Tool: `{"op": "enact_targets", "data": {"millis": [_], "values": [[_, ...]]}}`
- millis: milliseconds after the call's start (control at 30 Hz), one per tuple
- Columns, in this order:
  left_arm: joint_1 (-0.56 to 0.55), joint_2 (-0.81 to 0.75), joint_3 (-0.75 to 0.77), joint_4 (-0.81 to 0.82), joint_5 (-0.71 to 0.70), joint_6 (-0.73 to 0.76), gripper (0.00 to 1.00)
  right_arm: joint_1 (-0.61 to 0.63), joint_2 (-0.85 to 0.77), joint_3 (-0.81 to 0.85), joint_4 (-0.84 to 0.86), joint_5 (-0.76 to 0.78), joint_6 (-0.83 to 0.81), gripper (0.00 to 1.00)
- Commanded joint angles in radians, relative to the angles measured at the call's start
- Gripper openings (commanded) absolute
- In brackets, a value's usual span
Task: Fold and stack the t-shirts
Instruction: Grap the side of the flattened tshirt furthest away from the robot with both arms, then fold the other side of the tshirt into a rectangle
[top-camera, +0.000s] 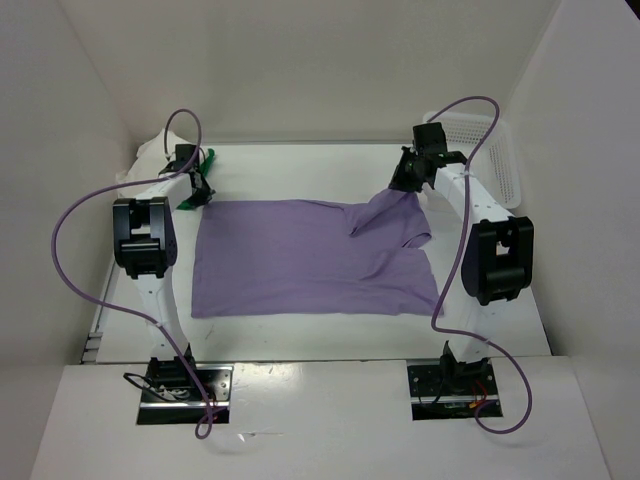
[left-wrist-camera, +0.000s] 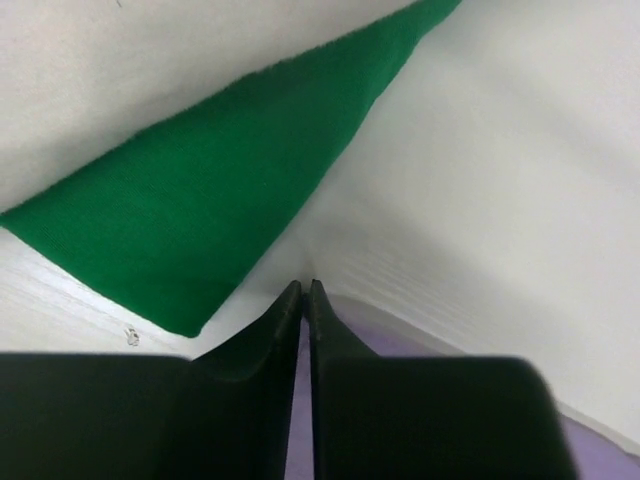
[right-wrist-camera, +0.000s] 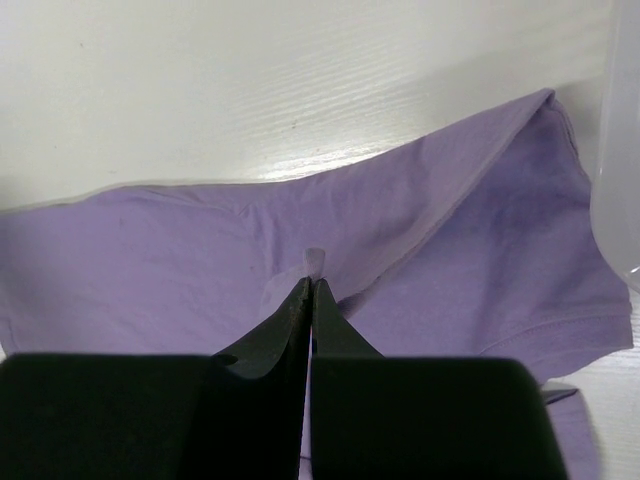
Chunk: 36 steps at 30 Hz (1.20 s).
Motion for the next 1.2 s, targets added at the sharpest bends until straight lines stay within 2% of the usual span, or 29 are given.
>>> {"op": "enact_targets", "data": {"millis": [0, 33, 100, 233, 367, 667, 833, 967, 1167], "values": [[-0.004, -0.026, -0.02, -0.028, 0.006, 0.007, 0.11, -0.006, -0.016, 0.022, 0.05, -0.019, 0.007, 0.0], [-0.004, -0.026, -0.02, -0.028, 0.006, 0.007, 0.04, -0.006, -0.016, 0.022, 0.05, -0.019, 0.007, 0.0], [-0.004, -0.067, -0.02, -0.028, 0.006, 0.007, 0.0, -0.006, -0.035, 0.022, 0.05, -0.029, 0.007, 0.0], [-0.004, -0.165, -0.058, -0.016, 0.046, -0.004, 0.0, -0.006, -0.087, 0.011, 0.028, -0.038, 0.016, 0.0], [-0.004, -0.331, -0.141, 0.015, 0.08, -0.022, 0.0, -0.006, -0.186, -0.05, 0.005, -0.047, 0.025, 0.0], [-0.004, -0.619, -0.4, 0.004, 0.08, -0.013, 0.0, -0.015, -0.498, -0.307, -0.082, -0.056, 0.034, 0.0], [0.014, -0.785, -0.552, -0.016, 0.028, -0.013, 0.0, -0.025, -0.631, -0.444, -0.16, -0.056, 0.034, 0.0], [0.027, -0.866, -0.667, -0.027, 0.014, -0.013, 0.0, -0.036, -0.708, -0.584, -0.209, -0.026, 0.057, 0.0], [0.062, -0.896, -0.715, -0.102, -0.001, -0.004, 0.04, -0.036, -0.719, -0.573, -0.294, 0.026, 0.094, 0.0]]}}
